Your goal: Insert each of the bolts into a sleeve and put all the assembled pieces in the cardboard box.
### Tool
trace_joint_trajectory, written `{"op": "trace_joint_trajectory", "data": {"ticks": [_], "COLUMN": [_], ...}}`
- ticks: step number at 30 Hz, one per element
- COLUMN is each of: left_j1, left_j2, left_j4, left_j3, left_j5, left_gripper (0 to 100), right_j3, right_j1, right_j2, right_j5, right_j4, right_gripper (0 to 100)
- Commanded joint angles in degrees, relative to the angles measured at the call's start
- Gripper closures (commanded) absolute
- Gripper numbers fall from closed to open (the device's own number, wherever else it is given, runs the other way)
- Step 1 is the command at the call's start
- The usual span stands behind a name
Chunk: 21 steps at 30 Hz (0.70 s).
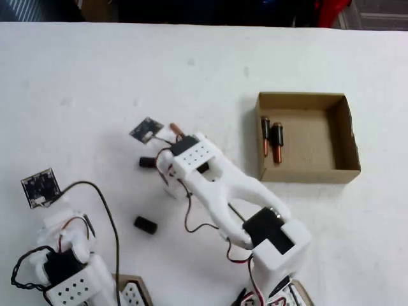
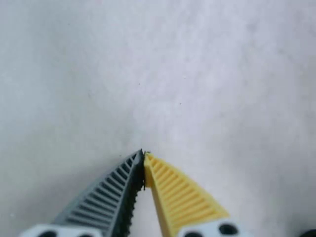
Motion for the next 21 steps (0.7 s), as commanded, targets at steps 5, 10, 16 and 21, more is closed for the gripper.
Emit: {"op": "trace_joint_trajectory", "data": {"ticks": [5,10,16,21], "left_j1": [-0.7,-0.7,-0.7,-0.7], "left_j2": [-0.5,-0.5,-0.5,-0.5], "left_j4": [0.8,0.8,0.8,0.8], "left_j3": [-0.2,-0.2,-0.2,-0.2], "left_j5": [-0.5,-0.5,-0.5,-0.5], "left_gripper": [98,98,98,98], "right_j3": [-2.9,-5.1,-5.5,-5.5], "right_j1": [-0.2,-0.9,-0.9,-0.8], "right_j2": [3.9,7.7,7.9,8.0], "right_j5": [0.2,1.8,1.9,1.7], "right_j4": [0.4,0.7,0.8,0.8], "right_gripper": [95.1,88.9,89.3,89.5]}}
